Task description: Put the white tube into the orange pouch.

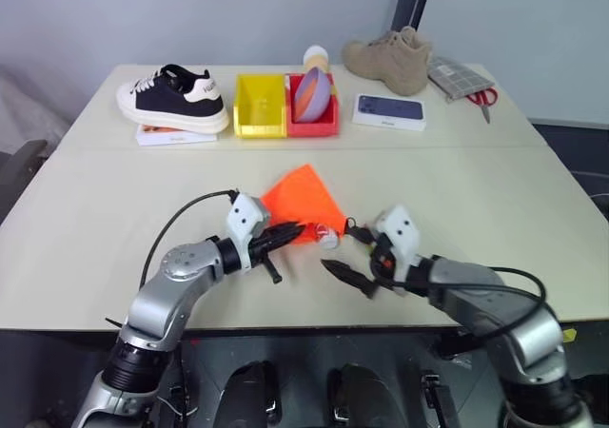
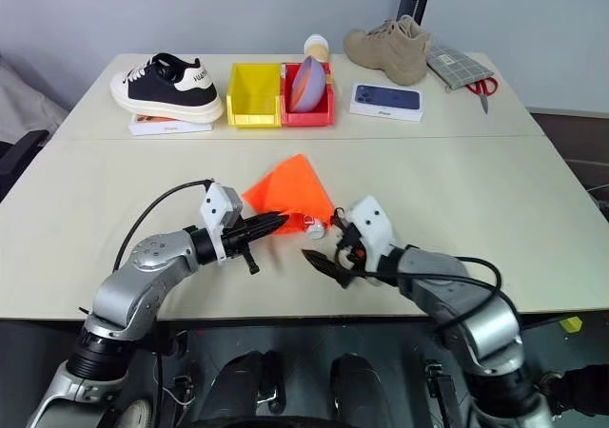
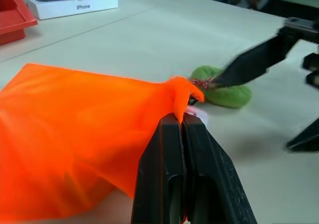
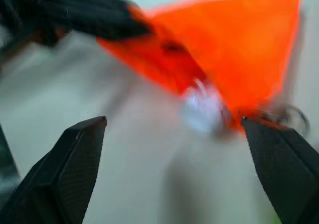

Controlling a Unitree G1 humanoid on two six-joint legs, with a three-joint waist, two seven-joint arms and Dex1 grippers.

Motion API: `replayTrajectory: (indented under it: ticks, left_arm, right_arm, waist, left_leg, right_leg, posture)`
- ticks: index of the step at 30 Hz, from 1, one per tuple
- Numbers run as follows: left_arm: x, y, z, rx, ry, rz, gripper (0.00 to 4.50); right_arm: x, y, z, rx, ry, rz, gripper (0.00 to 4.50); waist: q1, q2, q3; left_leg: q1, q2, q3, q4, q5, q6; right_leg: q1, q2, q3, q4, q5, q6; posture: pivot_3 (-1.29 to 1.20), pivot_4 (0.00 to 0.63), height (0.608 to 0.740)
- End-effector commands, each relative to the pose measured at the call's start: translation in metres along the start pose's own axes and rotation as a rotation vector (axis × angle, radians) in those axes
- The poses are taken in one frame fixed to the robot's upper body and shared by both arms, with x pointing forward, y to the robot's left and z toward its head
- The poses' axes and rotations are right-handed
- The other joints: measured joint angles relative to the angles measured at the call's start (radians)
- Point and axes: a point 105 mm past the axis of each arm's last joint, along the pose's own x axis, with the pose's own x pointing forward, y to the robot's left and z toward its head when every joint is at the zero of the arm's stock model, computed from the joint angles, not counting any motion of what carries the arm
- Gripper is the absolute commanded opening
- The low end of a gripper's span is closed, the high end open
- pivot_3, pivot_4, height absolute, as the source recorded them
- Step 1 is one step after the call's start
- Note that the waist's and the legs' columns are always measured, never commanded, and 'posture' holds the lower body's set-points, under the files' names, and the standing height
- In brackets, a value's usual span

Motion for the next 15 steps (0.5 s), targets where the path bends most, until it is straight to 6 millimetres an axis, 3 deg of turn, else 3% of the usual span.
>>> replayTrajectory:
  ticks: [1,5,8,11,13,15]
  left_arm:
    - [-0.005,0.001,0.008,0.026,-0.028,-0.009,0.00]
    - [-0.006,0.000,0.006,0.025,-0.017,-0.016,0.00]
    - [-0.006,0.000,0.006,0.024,-0.019,-0.017,0.00]
    - [-0.007,-0.001,0.005,-0.008,-0.023,-0.024,0.00]
    - [-0.009,-0.002,0.005,-0.036,-0.031,-0.029,0.00]
    - [-0.011,-0.003,0.008,-0.086,-0.057,-0.034,0.95]
  right_arm:
    - [-0.011,-0.017,0.001,-0.069,0.002,-0.073,4.47]
    - [-0.014,-0.036,-0.023,-0.051,0.084,-0.149,4.47]
    - [-0.011,-0.041,-0.029,-0.042,0.093,-0.160,4.47]
    - [-0.008,-0.043,-0.033,-0.059,0.104,-0.170,3.71]
    - [-0.008,-0.045,-0.034,-0.067,0.101,-0.178,2.76]
    - [-0.008,-0.047,-0.033,-0.095,0.106,-0.190,1.59]
  waist:
    - [-0.001,0.000,0.000]
    - [-0.001,0.000,0.000]
    - [0.000,0.000,0.000]
    - [0.000,0.000,0.000]
    - [-0.001,0.000,0.000]
    - [-0.001,0.000,0.000]
  left_leg:
    - [0.000,0.000,0.000,0.000,0.000,0.000]
    - [0.000,0.000,0.000,0.000,0.000,0.000]
    - [0.000,0.000,0.000,0.000,0.001,0.002]
    - [0.000,0.000,0.000,0.000,0.001,0.002]
    - [0.000,0.000,0.000,0.000,0.001,0.002]
    - [0.000,0.000,0.000,0.000,0.001,0.002]
  right_leg:
    - [0.000,0.000,0.000,0.000,0.000,0.000]
    - [0.000,0.000,0.000,0.000,0.000,0.000]
    - [0.000,0.000,0.000,0.000,0.000,0.000]
    - [0.000,0.000,0.000,0.000,0.000,0.000]
    - [0.000,0.000,0.000,0.000,0.000,0.000]
    - [0.000,0.000,0.000,0.000,0.000,0.000]
  posture:
    - [0.00,0.150,0.740]
    - [0.00,0.150,0.740]
    - [0.00,0.150,0.740]
    - [0.00,0.150,0.740]
    - [0.00,0.150,0.740]
    - [0.00,0.150,0.740]
